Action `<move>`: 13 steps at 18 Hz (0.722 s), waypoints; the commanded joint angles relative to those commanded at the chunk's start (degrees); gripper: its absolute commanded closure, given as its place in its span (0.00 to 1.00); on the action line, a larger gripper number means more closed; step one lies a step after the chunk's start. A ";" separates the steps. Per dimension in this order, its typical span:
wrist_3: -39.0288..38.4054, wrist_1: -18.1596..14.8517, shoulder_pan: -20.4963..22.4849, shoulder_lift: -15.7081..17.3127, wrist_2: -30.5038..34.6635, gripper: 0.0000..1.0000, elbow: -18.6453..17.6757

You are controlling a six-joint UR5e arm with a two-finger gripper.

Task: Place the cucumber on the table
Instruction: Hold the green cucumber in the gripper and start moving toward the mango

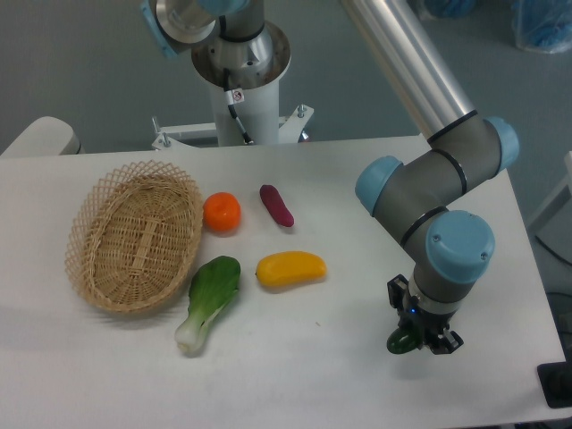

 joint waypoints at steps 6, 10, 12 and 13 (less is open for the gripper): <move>-0.88 -0.18 -0.70 0.26 0.17 0.81 -0.09; -1.23 -2.19 -2.19 0.97 3.86 0.82 -0.26; -3.33 -3.34 -3.42 1.32 4.13 0.82 -0.35; -4.91 -3.34 -3.86 1.49 4.13 0.82 -0.61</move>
